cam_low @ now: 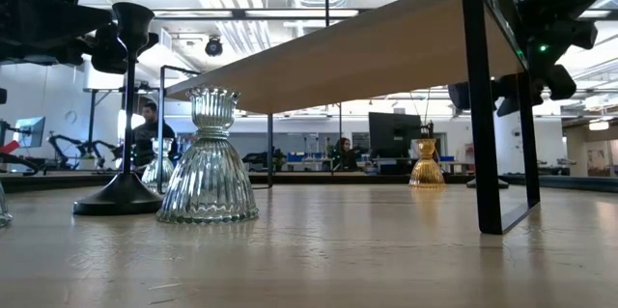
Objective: Pick & Place candle stick holders
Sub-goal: Put the top black candle holder on the shelf
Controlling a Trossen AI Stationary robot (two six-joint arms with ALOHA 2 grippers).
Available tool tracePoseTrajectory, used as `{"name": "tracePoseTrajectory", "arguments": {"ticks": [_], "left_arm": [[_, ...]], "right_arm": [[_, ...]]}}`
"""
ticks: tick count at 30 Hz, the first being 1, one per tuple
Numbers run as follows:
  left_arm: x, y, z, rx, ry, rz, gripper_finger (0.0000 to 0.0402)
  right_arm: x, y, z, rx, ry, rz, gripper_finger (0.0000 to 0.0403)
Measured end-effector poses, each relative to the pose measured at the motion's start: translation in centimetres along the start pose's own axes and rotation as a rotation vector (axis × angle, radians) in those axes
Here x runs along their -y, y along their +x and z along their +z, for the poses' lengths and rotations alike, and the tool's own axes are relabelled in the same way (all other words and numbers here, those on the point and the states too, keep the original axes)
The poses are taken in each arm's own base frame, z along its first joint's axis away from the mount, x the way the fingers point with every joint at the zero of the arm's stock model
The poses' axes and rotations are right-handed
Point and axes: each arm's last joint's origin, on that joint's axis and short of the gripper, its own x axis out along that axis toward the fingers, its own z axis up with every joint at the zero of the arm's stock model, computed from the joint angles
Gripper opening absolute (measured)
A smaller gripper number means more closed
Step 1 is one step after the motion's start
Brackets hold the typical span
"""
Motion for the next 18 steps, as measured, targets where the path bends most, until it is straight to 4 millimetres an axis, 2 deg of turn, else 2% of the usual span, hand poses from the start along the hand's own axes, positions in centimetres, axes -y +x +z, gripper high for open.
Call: {"name": "tracePoseTrajectory", "arguments": {"ticks": [11, 18], "left_arm": [[0.0, 0.0, 0.0, 0.000, 0.000, 0.000, 0.0383], [0.0, 0.0, 0.0, 0.000, 0.000, 0.000, 0.0383]], "right_arm": [[0.2, 1.8, -0.1, -0.030, 0.031, 0.022, 0.0171], [0.7, 2.7, 0.2, -0.027, 0.038, -0.024, 0.0165]]}}
